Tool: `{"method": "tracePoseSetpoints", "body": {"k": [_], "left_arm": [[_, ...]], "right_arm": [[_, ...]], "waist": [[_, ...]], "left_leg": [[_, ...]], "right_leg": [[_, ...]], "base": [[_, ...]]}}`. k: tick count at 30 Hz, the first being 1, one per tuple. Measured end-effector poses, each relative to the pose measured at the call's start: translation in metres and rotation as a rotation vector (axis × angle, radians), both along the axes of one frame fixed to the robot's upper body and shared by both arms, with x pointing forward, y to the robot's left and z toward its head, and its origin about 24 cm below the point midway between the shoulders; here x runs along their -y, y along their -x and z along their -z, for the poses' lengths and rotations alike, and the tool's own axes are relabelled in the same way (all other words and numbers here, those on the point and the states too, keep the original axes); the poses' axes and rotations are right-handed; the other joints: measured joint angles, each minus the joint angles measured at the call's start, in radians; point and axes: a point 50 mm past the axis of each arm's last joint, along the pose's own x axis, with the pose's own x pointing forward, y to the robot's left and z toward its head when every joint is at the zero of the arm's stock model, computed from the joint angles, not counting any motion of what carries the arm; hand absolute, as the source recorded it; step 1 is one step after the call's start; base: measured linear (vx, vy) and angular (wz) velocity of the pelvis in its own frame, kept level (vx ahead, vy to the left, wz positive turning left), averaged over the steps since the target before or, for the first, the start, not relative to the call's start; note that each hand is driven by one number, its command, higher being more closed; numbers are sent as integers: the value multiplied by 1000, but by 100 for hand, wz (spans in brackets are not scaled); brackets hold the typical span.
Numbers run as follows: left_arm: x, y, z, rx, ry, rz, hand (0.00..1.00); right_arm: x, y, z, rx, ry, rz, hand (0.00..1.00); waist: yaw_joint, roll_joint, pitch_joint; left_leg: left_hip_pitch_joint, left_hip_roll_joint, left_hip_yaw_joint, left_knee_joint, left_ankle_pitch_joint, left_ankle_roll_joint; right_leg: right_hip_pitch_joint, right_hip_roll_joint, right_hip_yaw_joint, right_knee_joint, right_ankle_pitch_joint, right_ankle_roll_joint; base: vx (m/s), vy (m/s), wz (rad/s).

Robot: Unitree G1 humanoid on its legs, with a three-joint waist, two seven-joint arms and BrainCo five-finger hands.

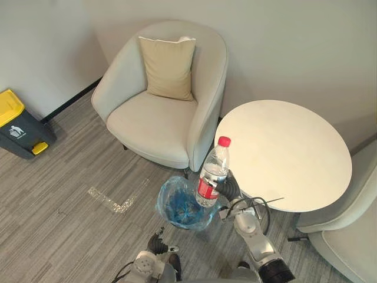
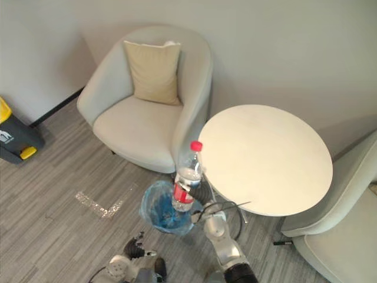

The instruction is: Gather rubbish on tea table into small bin, then transfer packed bag to large trash can.

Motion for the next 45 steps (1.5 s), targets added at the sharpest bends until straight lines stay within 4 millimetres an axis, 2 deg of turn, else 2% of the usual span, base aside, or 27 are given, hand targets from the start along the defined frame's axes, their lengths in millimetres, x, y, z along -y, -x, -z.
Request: {"method": "tracePoseSetpoints", "body": {"k": [1,2,4,7,10,14,16,19,21,22,23,24,25,26,28,30,32,34,36,39,42,45], "left_arm": [[-1,-1,0,0,-3,2,0],[2,-2,-1,6,5,5,0],[8,-4,-1,14,22,3,0],[9,-3,-1,14,39,-28,0],[9,-5,-2,22,43,-35,0],[7,-1,-1,18,42,-42,0],[5,1,-1,14,37,-43,0],[2,3,0,9,30,-45,0],[2,1,-1,24,33,-49,0],[1,-3,-3,41,34,-48,0],[1,-12,-7,66,34,-47,0],[-3,-17,-9,74,31,-64,0],[-11,-24,-12,97,16,-92,0],[-16,-37,-19,140,14,-130,0],[-11,-54,-30,205,43,-163,0],[-10,-64,-38,257,67,-182,0],[-3,-75,-52,339,100,-186,0],[4,-78,-68,435,144,-185,0],[11,-75,-80,495,185,-162,0],[14,-68,-92,556,226,-164,0],[14,-73,-105,611,251,-150,0],[16,-80,-124,693,282,-130,0]], "right_arm": [[1,0,1,-3,0,0,100],[3,1,2,-8,-2,10,100],[13,3,7,-27,26,23,100],[29,7,14,-58,38,82,100],[33,7,14,-58,34,104,100],[28,10,18,-74,30,94,100],[23,10,20,-83,18,91,100],[18,13,28,-115,42,68,100],[16,11,34,-130,95,45,100],[18,7,35,-128,136,41,100],[19,0,29,-92,168,32,100],[15,-5,24,-66,180,15,100],[9,-15,14,-21,186,-3,100],[5,-29,-2,53,209,-2,100],[9,-48,-23,135,239,10,100],[10,-57,-36,181,242,43,100],[15,-60,-47,225,237,93,100],[12,-62,-60,276,229,99,100],[9,-63,-70,315,217,101,100],[6,-64,-81,368,223,109,100],[3,-69,-92,407,216,112,100],[2,-75,-103,442,225,107,100]], "waist": [[-3,-10,-5],[-6,-4,-3],[-2,15,4],[2,17,1],[21,11,-2],[23,6,-6],[24,-7,-15],[29,-15,-21],[28,-14,-18],[27,0,-6],[32,16,29],[36,14,43],[39,-13,60],[38,2,106],[55,50,156],[61,49,179],[62,41,185],[70,33,189],[71,34,193],[91,34,195],[119,34,197],[128,32,203]], "left_leg": [[-26,-3,-38,21,3,-14],[-47,-5,-76,41,-3,-22],[-60,0,-147,54,-1,-24],[-36,7,-200,23,17,-42],[-20,15,-196,-21,45,-41],[27,19,-188,-64,63,-41],[37,32,-168,-87,95,-39],[39,54,-144,-93,108,-42],[-10,59,-144,-56,110,-39],[-53,74,-146,-15,112,-37],[-91,82,-147,24,112,-37],[-128,78,-144,48,112,-37],[-183,59,-137,90,109,-40],[-265,56,-128,177,65,-51],[-367,87,-113,265,34,-51],[-440,89,-87,313,11,-46],[-535,88,-77,405,-34,-60],[-609,89,-77,482,-60,-61],[-673,89,-86,537,-74,-53],[-755,86,-92,610,-86,-42],[-844,73,-104,661,-90,-40],[-951,51,-121,701,-80,-32]], "right_leg": [[8,43,42,-30,33,23],[23,48,28,-30,30,49],[54,60,-47,-30,30,50],[130,69,-142,-61,30,50],[160,74,-173,-79,32,47],[200,85,-174,-80,37,40],[200,97,-172,-80,63,31],[196,115,-172,-71,89,21],[137,122,-178,6,89,21],[64,124,-182,105,85,16],[-39,117,-173,229,32,2],[-83,116,-170,216,-4,2],[-132,97,-166,162,31,2],[-182,88,-172,185,14,-4],[-270,115,-178,243,6,-8],[-364,102,-179,337,-35,-10],[-458,76,-197,447,-97,-22],[-519,64,-208,500,-130,-37],[-570,55,-220,540,-146,-23],[-636,37,-225,608,-156,-19],[-718,21,-229,665,-164,-28],[-813,-3,-238,729,-185,-23]], "base": [[76,-104,106],[119,-142,108],[162,-170,110],[125,-102,100],[80,-47,52],[76,-32,25],[44,-24,6],[20,-20,9],[-29,-20,17],[-102,-48,15],[-123,-46,13],[-162,-63,9],[-225,-89,18],[-191,-82,12],[-257,-52,-4],[-244,-36,3],[-189,-12,20],[-195,22,-1],[-163,52,4],[-100,46,14],[-85,30,14],[-80,-12,36]]}}
